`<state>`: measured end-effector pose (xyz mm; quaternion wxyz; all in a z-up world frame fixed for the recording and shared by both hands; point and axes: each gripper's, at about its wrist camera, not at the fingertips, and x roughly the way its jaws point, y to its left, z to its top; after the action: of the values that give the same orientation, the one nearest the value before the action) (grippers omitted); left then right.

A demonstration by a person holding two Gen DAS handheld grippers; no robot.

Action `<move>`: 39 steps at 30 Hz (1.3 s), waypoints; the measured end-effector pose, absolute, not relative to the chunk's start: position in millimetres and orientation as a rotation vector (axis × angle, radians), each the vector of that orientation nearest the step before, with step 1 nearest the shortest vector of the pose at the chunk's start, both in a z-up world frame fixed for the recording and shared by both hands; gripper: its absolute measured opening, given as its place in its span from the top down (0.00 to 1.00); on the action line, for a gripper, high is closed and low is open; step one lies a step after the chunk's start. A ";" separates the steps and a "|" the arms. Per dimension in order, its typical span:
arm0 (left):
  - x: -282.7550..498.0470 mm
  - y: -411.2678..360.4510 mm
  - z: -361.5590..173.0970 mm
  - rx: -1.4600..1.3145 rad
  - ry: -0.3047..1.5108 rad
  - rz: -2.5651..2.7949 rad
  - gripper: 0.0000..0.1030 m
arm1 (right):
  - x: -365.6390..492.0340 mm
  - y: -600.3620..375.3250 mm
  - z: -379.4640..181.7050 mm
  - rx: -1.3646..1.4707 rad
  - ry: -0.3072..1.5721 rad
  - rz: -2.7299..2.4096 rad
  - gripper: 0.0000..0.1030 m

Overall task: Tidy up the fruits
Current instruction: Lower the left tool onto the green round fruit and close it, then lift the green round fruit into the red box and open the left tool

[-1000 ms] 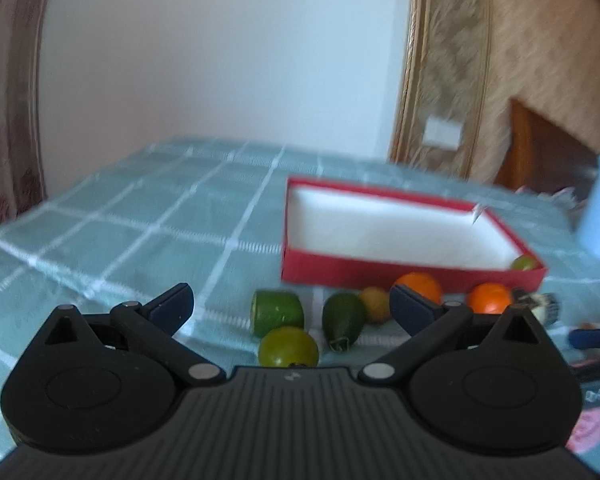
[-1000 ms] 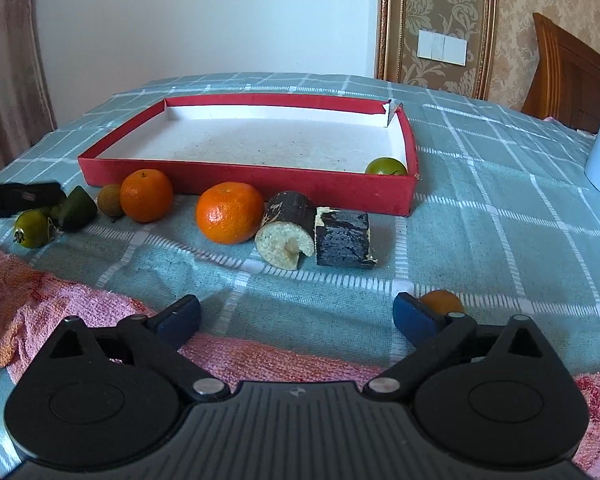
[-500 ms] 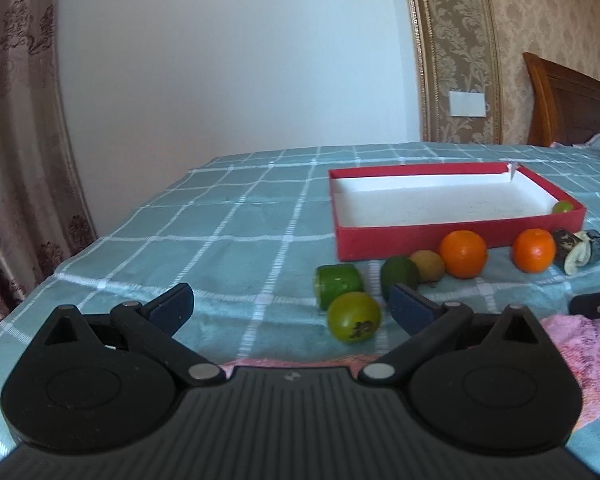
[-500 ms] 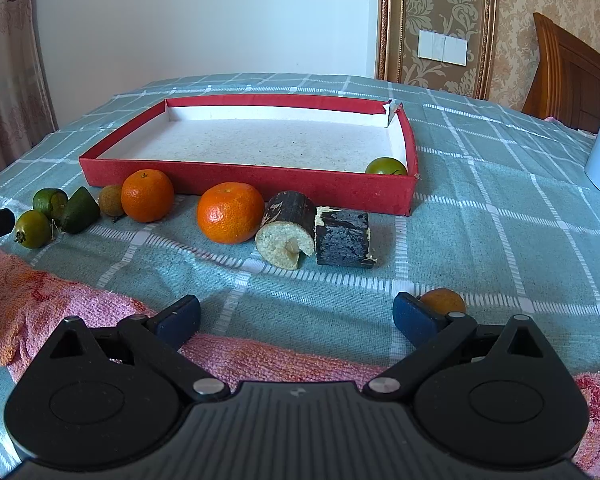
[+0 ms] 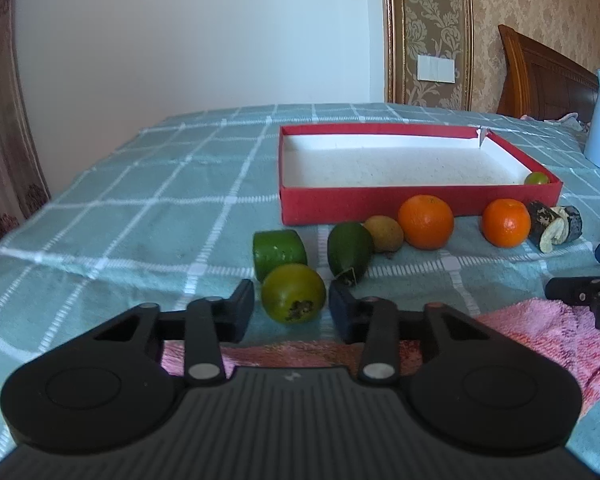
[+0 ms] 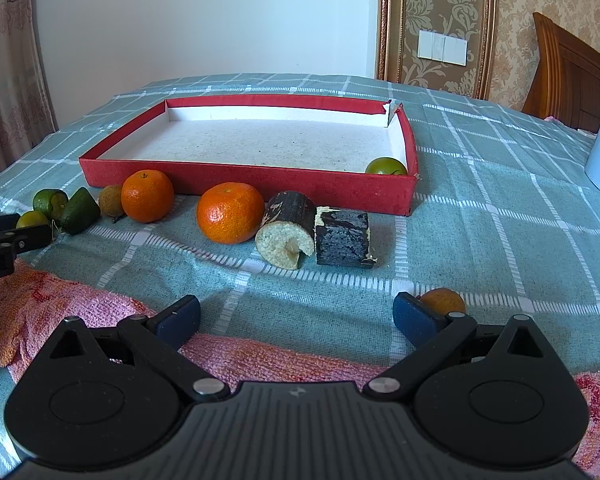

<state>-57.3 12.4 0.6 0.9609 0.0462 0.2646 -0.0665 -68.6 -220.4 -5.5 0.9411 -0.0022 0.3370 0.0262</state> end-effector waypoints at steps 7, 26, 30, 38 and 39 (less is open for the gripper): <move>-55.6 11.0 -2.5 0.106 0.534 -0.127 0.69 | -68.3 -220.5 -5.1 -0.004 0.688 0.054 0.00; -57.0 2.2 15.7 0.129 0.534 -0.082 0.70 | -68.6 -220.8 -5.1 -0.005 0.688 0.054 0.00; -53.7 -2.6 31.8 0.134 0.497 -0.076 0.70 | -68.7 -220.8 -5.1 -0.005 0.688 0.054 0.00; -30.2 -29.7 58.4 0.169 0.417 -0.092 0.70 | -68.8 -220.9 -5.1 -0.005 0.688 0.054 0.00; -25.0 -33.4 59.7 0.168 0.416 -0.096 0.70 | -68.8 -220.7 -5.2 -0.005 0.688 0.054 0.00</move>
<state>-25.0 -33.4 59.7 0.9738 0.0834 0.2060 -0.0476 -68.8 -220.7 -5.2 0.9410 -0.0026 0.3372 0.0267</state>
